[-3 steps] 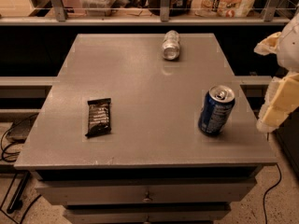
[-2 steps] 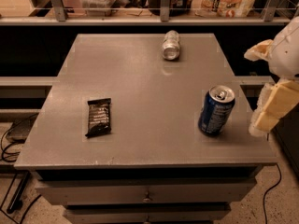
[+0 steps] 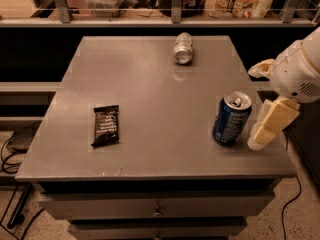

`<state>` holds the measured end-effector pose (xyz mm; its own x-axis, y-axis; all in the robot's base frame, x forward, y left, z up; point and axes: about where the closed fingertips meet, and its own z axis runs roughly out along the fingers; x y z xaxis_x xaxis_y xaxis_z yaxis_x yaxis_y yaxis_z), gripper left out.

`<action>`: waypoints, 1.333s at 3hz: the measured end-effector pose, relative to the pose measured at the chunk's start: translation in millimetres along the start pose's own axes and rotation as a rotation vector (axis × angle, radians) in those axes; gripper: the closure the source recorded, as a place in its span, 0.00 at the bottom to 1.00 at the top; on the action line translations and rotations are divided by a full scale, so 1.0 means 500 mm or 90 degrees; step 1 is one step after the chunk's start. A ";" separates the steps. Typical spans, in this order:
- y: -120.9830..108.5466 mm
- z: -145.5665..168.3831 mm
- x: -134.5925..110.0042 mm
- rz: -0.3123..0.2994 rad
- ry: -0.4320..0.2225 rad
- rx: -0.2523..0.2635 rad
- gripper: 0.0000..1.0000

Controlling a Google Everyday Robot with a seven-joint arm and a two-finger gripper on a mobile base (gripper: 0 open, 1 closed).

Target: Move pepsi can near rxbar chocolate

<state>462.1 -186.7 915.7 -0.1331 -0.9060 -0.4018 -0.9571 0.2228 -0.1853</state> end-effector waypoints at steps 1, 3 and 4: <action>-0.017 0.047 0.003 0.021 -0.020 -0.025 0.25; -0.012 0.038 -0.083 -0.008 -0.067 -0.033 0.79; -0.015 0.006 -0.158 -0.039 -0.092 -0.017 1.00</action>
Offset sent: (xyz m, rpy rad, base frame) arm 0.0258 0.0208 -0.0215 0.0862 0.0568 -0.0055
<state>480.3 -115.8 946.1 -0.0380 -0.8558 -0.5158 -0.9692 0.1573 -0.1896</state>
